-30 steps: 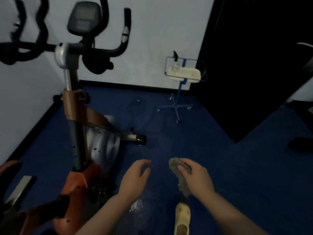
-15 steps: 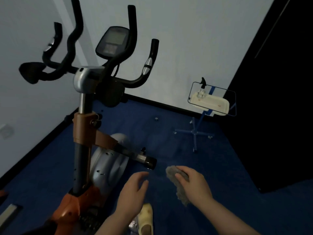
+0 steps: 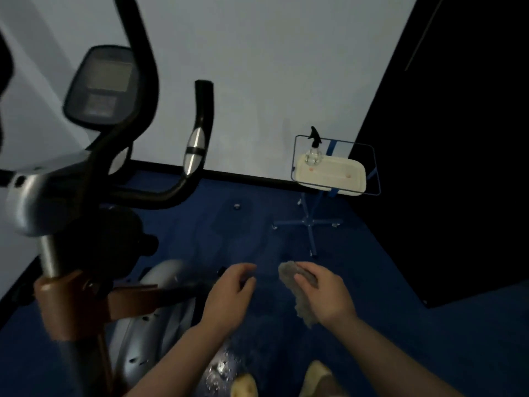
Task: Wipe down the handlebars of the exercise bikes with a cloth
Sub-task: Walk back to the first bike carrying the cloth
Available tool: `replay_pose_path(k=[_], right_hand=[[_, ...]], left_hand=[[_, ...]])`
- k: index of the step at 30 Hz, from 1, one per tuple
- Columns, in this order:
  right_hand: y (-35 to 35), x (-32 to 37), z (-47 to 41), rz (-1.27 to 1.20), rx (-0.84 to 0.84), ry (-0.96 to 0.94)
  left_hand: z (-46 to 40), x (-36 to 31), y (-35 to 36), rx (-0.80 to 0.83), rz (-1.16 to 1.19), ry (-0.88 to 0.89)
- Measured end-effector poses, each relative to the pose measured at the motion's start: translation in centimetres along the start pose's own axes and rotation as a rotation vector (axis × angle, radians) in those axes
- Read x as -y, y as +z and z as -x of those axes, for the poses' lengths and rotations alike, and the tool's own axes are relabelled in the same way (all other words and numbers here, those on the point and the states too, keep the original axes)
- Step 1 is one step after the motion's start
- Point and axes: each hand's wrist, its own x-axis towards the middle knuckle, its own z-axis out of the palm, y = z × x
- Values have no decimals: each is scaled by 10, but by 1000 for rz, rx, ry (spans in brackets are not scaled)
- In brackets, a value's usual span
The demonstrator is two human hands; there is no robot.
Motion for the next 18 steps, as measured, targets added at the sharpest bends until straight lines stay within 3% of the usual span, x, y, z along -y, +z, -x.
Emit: replay_pose_path(k=[8,18], right_hand=[[-68,-31,-88,-46,-45,22],[-189,-76,-201,104,-102,48]], left_hand=[[-99,-51,64,83,-20,7],[-214,-146,149,97,20,42]])
